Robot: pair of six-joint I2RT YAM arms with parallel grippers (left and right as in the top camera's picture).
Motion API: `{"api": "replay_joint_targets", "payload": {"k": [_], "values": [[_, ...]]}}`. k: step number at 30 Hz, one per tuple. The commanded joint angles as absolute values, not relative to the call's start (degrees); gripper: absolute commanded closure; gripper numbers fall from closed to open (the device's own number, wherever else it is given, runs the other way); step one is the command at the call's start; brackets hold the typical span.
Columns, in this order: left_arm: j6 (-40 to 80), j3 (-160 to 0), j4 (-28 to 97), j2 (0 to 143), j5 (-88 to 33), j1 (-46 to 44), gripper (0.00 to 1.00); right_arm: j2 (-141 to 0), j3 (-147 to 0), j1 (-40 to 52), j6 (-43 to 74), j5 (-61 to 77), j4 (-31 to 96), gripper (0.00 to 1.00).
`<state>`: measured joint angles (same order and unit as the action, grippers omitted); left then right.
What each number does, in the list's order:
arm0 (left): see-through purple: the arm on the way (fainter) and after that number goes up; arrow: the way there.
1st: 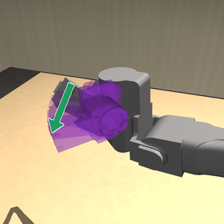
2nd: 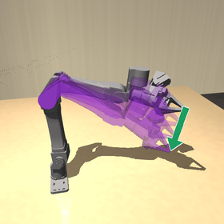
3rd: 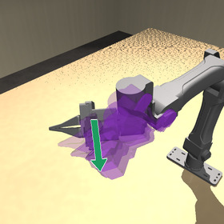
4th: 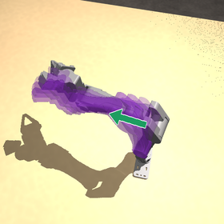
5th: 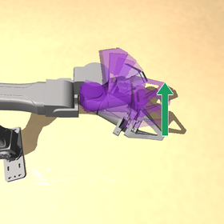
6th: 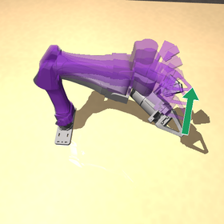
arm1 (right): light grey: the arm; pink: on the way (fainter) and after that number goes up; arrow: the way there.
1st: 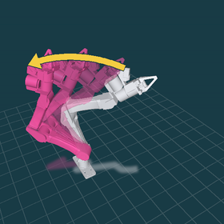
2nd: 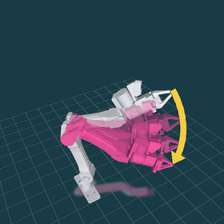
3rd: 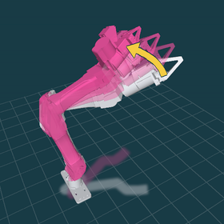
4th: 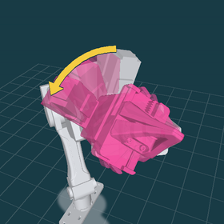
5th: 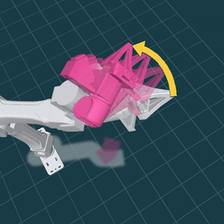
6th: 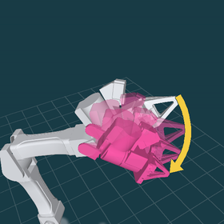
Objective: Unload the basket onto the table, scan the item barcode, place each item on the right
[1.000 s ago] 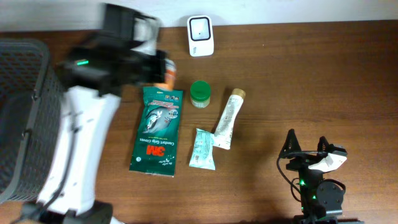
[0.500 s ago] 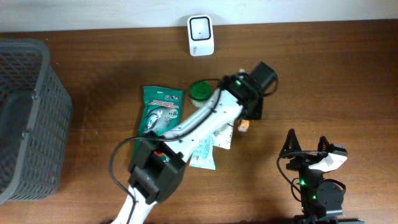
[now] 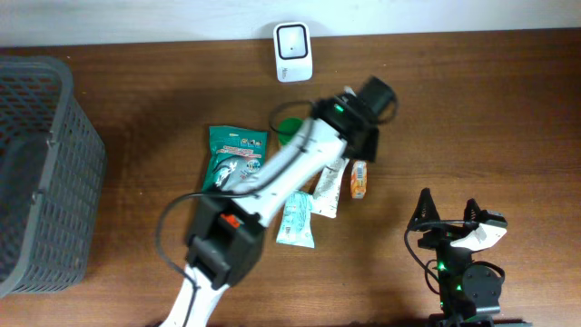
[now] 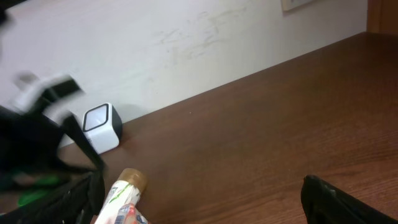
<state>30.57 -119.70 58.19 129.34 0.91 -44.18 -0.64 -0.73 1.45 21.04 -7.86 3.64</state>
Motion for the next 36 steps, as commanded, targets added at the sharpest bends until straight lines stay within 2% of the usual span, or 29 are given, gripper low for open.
{"api": "replay_joint_targets", "payload": {"k": [1, 2, 3, 8, 11, 16, 36], "values": [[11.1, -123.4, 59.5, 116.0, 1.5, -35.8, 0.18, -0.4, -0.3, 1.2, 21.3, -8.0, 3.9, 0.01], [6.0, -123.4, 60.3, 113.3, 1.6, -33.4, 0.07, -0.4, -0.3, 1.2, 21.3, -8.0, 3.9, 0.02], [1.3, -123.4, 62.3, 109.1, 1.6, -28.2, 0.02, -0.4, -0.3, 1.2, 21.3, -8.0, 3.9, 0.02], [-2.9, -123.4, 70.8, 105.0, 0.4, -3.2, 0.00, -0.4, -0.3, 1.2, 21.3, -8.0, 3.9, 0.02], [-9.9, -123.4, 72.1, 105.0, -5.2, 4.2, 0.00, -0.4, -0.3, 1.2, 21.3, -8.0, 3.9, 0.02], [-12.3, -123.4, 72.8, 105.0, -4.7, 7.3, 0.01, -0.4, -0.3, 1.2, 21.3, -8.0, 3.9, 0.02], [-12.3, -123.4, 72.8, 105.0, -4.7, 7.3, 0.01, -0.4, -0.3, 1.2, 21.3, -8.0, 3.9, 0.02]]}}
